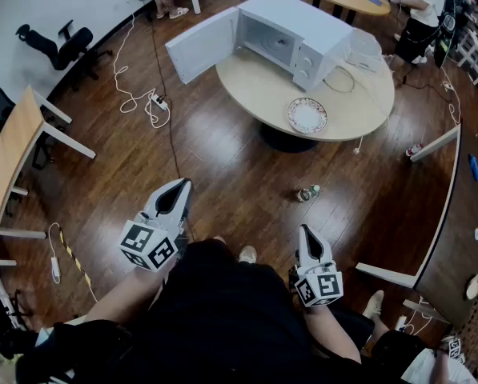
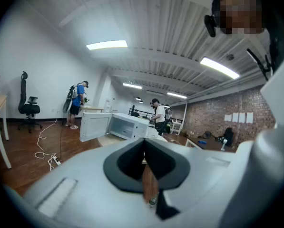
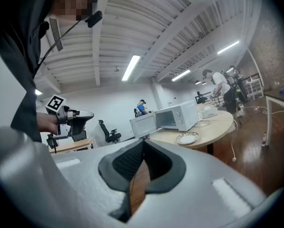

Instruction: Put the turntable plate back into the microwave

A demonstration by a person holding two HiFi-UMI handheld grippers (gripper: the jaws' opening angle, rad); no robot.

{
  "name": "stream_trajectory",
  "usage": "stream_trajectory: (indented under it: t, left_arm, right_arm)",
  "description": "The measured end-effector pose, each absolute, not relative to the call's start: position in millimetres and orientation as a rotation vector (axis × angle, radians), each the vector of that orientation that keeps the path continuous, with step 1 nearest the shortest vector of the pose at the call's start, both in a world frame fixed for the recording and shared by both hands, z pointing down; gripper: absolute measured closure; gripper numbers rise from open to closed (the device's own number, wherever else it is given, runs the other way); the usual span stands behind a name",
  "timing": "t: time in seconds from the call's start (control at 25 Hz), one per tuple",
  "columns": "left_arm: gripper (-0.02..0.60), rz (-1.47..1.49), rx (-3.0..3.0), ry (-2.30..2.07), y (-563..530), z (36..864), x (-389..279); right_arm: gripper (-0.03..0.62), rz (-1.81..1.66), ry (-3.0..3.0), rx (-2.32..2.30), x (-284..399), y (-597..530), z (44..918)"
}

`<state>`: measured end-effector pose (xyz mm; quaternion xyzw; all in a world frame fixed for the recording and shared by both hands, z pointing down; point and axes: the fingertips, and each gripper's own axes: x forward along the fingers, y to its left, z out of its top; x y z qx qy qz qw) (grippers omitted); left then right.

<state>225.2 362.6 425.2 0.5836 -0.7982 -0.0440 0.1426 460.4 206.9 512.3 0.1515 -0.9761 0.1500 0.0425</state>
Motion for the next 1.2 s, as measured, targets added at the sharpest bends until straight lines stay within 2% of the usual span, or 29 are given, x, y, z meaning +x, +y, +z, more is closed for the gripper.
stream_trajectory:
  t: [0.4,1.2]
  left_arm:
    - [0.577,-0.148,1.742,-2.329,339.9,404.1,205.0]
    - [0.577,-0.052,1.982,-2.126,267.4,414.2,98.3]
  right_arm:
    - [0.592,0.364,-3.009,0.389,432.3,199.6,504.5]
    - [0.592,0.358,-2.948,0.650,335.4,153.2,493.4]
